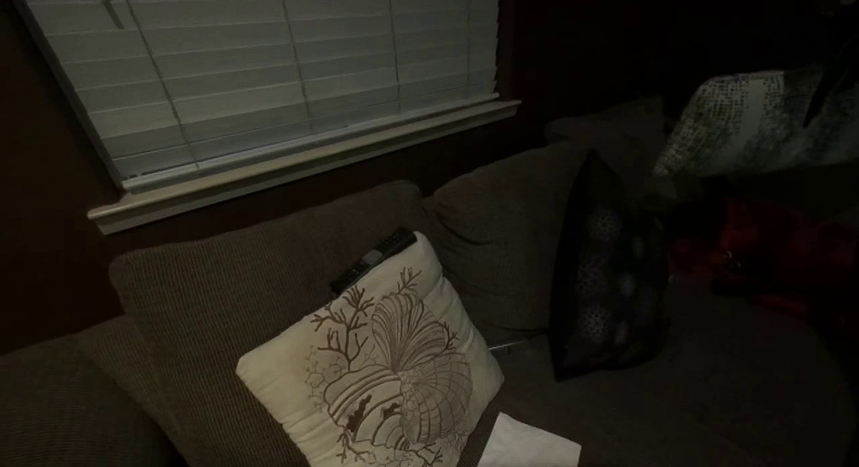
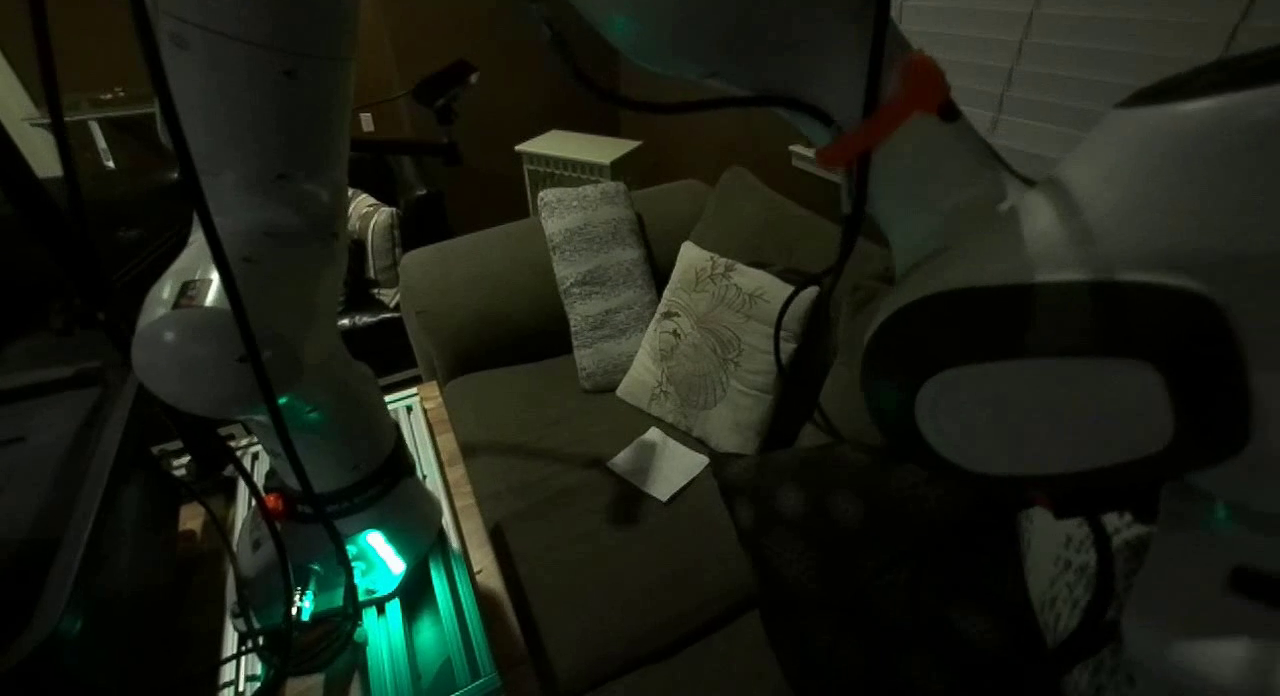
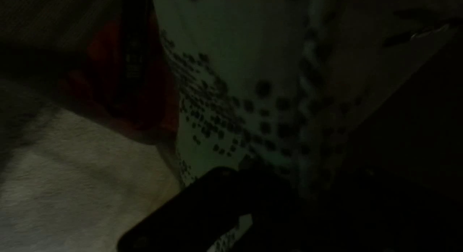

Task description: Move one pillow to the right

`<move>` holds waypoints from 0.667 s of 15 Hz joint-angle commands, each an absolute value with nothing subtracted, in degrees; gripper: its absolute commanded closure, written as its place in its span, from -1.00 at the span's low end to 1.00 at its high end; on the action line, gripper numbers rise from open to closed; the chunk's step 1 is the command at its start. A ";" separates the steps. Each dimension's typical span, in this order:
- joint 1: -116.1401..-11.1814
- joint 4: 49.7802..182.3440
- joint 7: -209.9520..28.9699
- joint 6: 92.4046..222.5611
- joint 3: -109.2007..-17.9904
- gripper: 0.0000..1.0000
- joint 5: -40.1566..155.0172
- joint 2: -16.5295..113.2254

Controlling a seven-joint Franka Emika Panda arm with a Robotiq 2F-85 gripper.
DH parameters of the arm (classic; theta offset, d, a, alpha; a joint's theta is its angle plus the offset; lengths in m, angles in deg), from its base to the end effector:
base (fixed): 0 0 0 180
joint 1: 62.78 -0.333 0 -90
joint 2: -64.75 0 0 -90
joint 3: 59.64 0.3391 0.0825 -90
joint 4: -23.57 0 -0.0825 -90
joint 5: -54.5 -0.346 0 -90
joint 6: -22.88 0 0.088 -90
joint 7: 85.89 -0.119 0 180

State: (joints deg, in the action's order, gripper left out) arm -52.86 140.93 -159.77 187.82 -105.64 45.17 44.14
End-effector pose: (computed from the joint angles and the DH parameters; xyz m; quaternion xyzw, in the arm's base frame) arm 0.3723 -0.4909 0.4169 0.3893 -0.8709 0.2985 0.0288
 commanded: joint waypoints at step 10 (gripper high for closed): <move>-44.81 148.12 -157.25 173.36 -91.51 0.91 40.45 43.96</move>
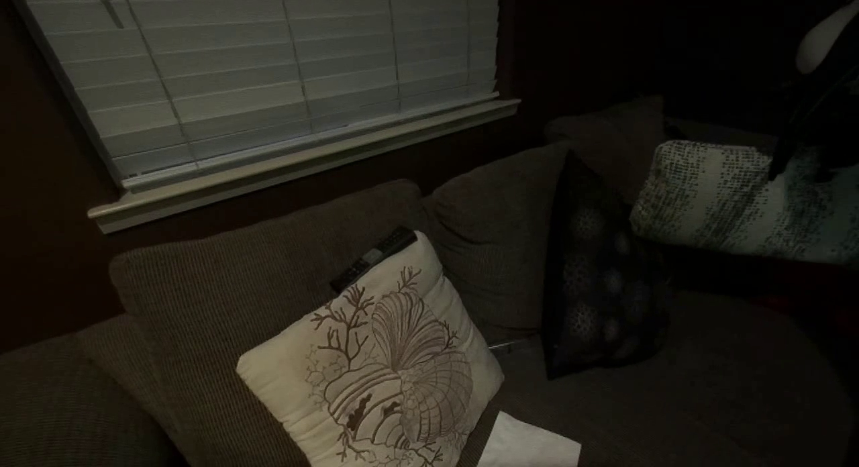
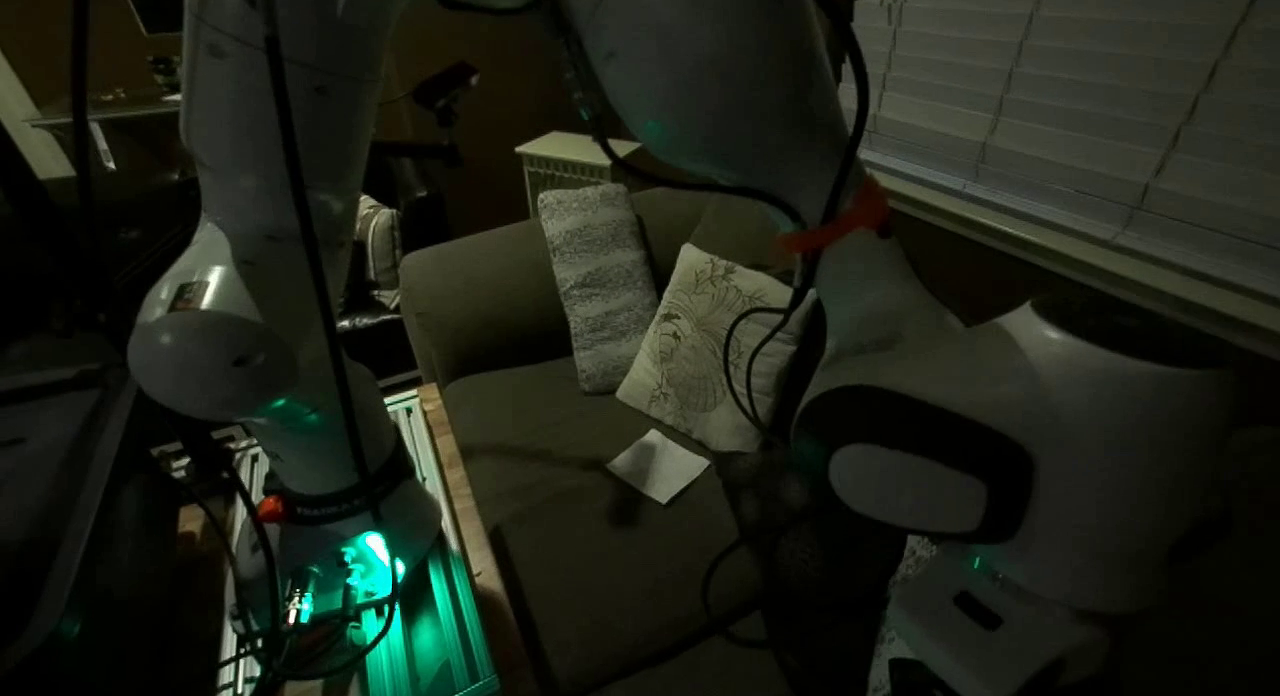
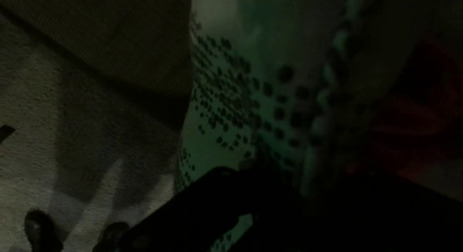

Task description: Move one pillow to the right

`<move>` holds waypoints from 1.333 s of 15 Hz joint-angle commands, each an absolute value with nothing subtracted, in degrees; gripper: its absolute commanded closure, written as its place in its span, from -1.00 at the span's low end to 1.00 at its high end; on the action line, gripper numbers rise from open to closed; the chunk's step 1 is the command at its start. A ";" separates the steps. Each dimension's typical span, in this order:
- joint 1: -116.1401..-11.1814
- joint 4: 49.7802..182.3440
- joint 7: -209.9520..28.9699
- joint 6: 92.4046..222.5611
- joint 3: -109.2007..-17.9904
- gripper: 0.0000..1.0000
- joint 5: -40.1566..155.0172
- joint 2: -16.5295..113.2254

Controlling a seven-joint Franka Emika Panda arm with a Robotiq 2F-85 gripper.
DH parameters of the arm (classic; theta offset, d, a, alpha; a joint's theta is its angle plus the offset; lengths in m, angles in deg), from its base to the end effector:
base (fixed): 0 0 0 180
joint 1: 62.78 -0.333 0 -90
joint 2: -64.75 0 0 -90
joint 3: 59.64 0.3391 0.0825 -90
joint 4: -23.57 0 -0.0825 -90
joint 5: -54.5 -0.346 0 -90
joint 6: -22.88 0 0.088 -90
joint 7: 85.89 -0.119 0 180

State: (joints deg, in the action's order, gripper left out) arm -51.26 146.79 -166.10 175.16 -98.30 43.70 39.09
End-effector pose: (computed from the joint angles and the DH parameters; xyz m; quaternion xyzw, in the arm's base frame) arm 0.3752 -0.4316 0.2891 0.3759 -0.9188 0.1049 0.0589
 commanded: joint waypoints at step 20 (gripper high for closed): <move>-34.06 152.27 -128.63 164.02 -96.45 0.91 44.43 54.28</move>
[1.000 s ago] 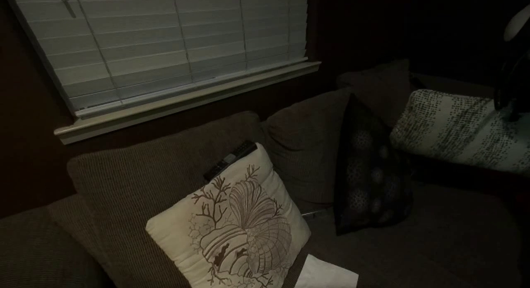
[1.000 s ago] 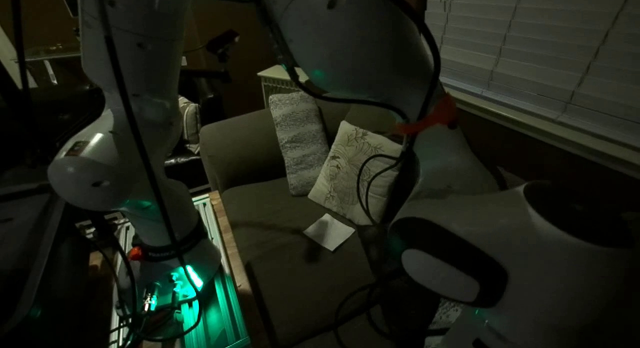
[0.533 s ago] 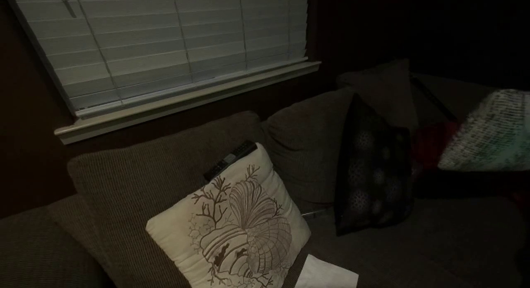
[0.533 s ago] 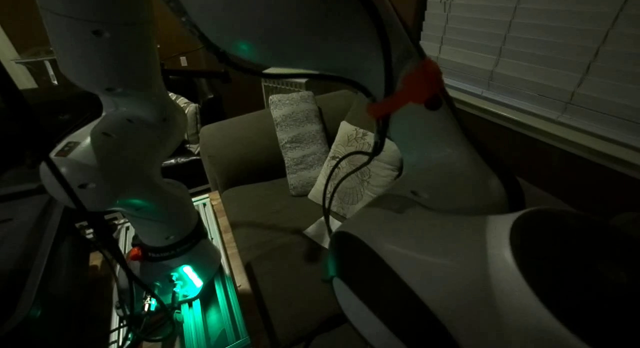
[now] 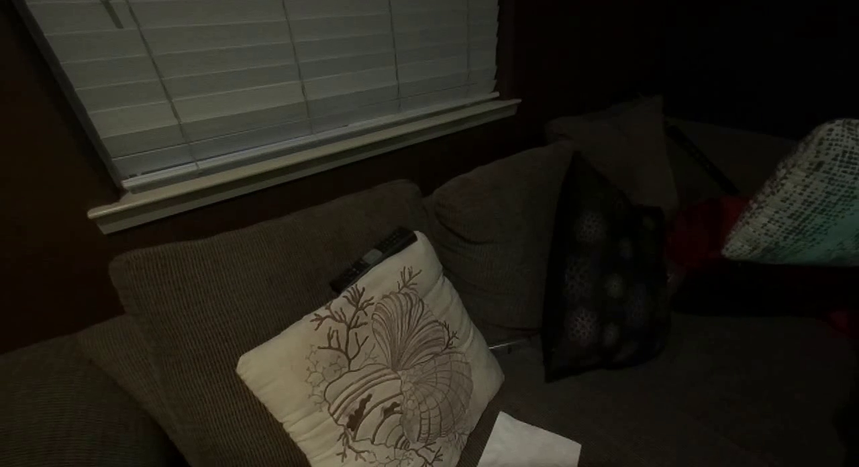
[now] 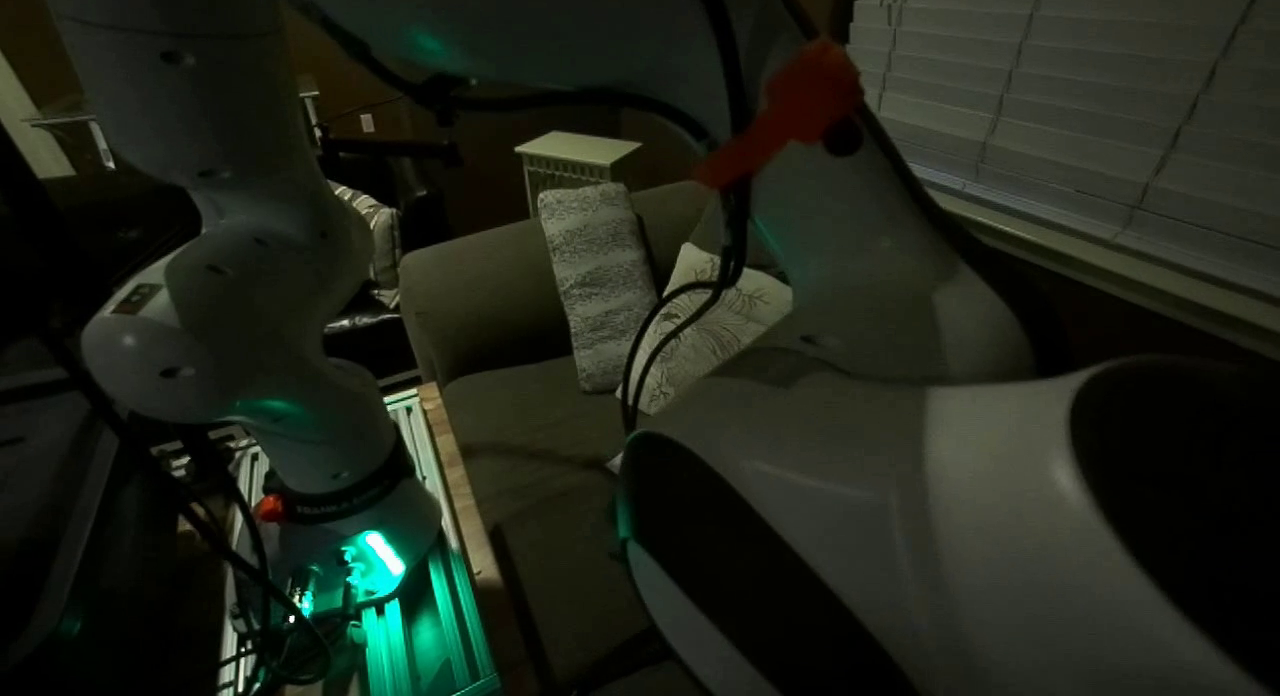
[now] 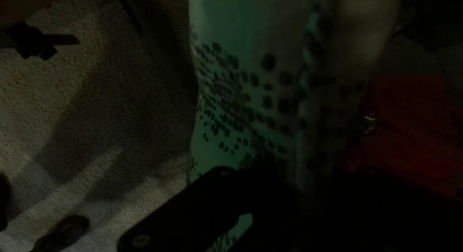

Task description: Move one pillow to the right

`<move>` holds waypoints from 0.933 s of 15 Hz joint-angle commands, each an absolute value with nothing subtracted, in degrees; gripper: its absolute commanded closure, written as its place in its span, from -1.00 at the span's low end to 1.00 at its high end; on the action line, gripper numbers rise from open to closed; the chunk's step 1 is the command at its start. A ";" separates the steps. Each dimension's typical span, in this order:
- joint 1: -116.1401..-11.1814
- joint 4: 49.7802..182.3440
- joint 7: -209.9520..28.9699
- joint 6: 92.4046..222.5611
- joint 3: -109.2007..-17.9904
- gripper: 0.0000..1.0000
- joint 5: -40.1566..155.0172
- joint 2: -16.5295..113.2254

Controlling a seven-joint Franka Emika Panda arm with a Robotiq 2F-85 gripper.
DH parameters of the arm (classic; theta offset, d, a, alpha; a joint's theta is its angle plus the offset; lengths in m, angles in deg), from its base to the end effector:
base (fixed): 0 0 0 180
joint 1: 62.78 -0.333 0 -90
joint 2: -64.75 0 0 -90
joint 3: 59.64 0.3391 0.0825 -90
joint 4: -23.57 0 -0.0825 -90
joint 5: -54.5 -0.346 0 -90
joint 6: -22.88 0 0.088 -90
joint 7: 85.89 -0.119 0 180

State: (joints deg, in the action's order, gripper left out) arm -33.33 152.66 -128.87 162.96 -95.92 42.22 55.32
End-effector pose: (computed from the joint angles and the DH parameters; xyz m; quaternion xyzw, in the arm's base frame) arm 0.2195 -0.4703 0.3491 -0.5195 0.8535 -0.0368 0.0159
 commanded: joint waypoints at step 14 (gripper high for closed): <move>-28.02 137.40 -105.16 168.51 -89.50 0.62 42.74 29.42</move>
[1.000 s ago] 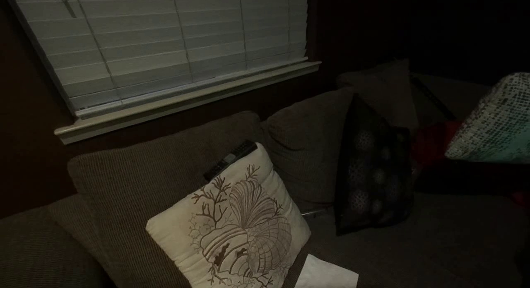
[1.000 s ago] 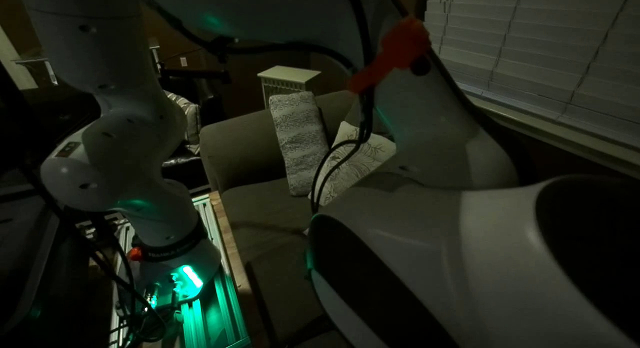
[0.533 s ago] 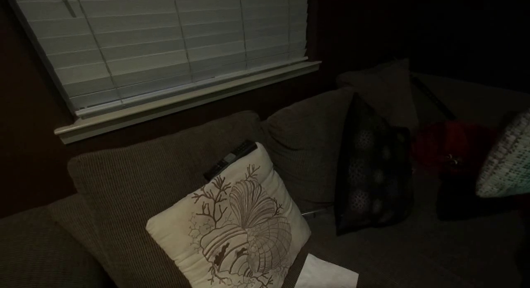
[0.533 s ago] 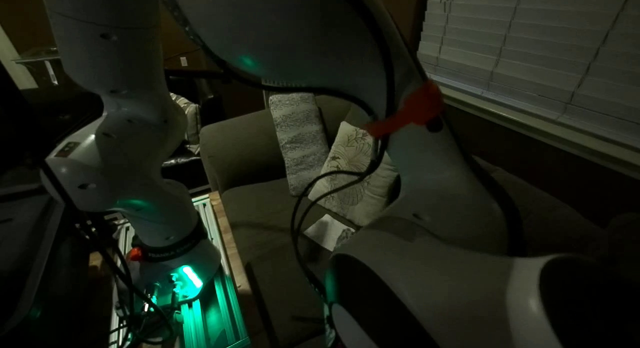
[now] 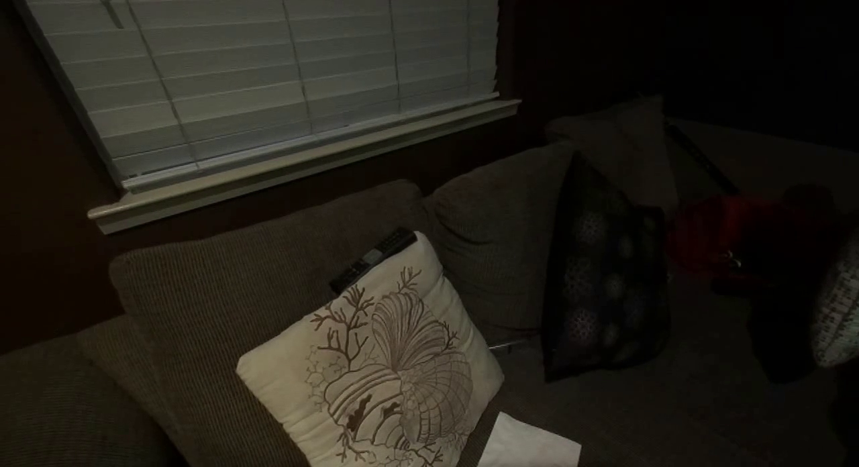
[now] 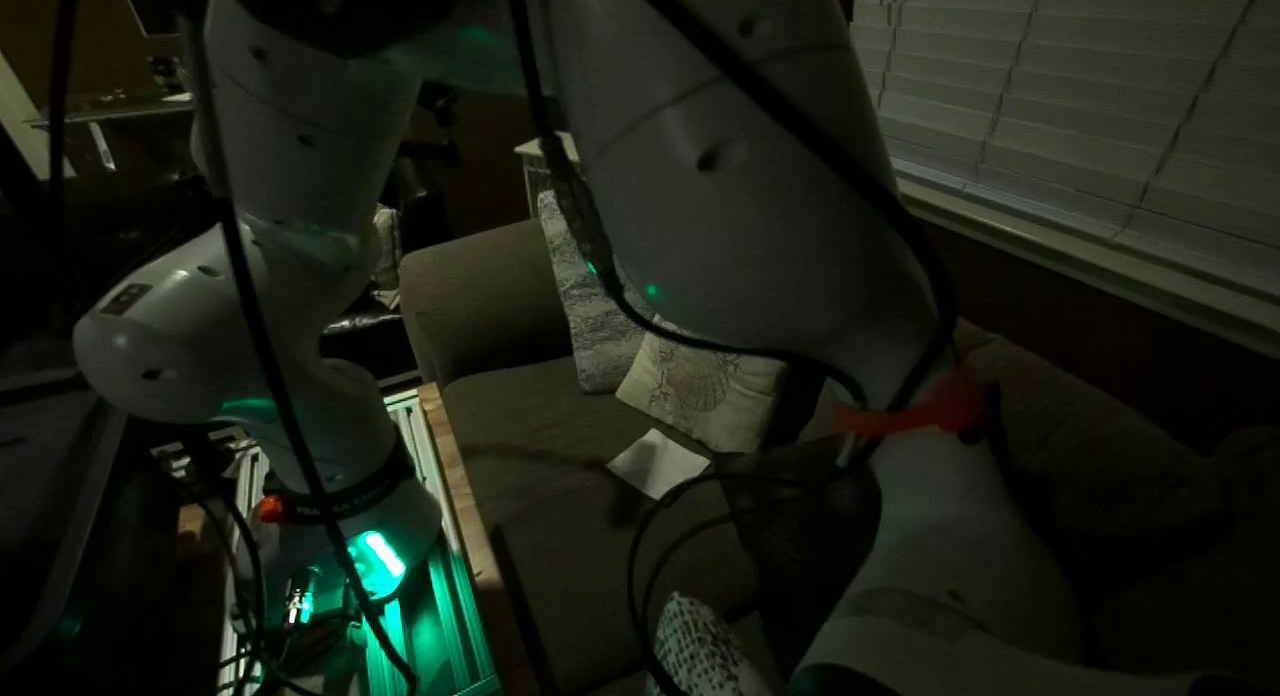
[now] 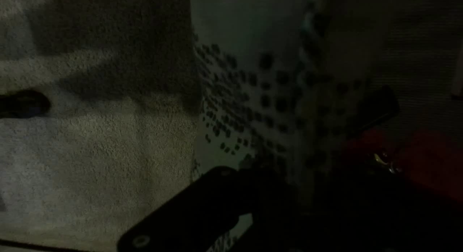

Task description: Move one pillow to the right

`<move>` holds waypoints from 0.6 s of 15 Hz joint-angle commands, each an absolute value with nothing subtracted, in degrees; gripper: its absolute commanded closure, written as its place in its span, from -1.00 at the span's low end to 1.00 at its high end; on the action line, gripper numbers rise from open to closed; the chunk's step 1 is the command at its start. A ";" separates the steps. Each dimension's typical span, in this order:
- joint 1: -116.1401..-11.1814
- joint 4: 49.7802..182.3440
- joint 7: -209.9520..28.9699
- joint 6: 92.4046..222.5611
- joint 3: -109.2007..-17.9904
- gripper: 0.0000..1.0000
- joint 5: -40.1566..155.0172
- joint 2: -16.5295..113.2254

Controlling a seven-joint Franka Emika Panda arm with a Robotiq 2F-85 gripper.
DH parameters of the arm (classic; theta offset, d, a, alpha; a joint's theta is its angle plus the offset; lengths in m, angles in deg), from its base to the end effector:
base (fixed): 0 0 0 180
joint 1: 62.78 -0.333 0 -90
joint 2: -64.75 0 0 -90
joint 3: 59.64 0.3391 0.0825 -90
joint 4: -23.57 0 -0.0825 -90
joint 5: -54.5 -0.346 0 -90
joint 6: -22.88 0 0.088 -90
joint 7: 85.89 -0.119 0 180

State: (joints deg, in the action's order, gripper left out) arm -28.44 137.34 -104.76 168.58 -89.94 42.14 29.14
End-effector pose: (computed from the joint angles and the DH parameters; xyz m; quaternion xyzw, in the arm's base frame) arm 0.2732 -0.5362 0.2261 0.7122 -0.6963 -0.0166 0.0872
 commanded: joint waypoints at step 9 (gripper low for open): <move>-28.98 126.06 -101.87 169.10 -85.90 0.91 46.07 19.61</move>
State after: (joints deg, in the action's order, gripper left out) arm -28.12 131.15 -104.43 169.17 -86.74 42.98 22.46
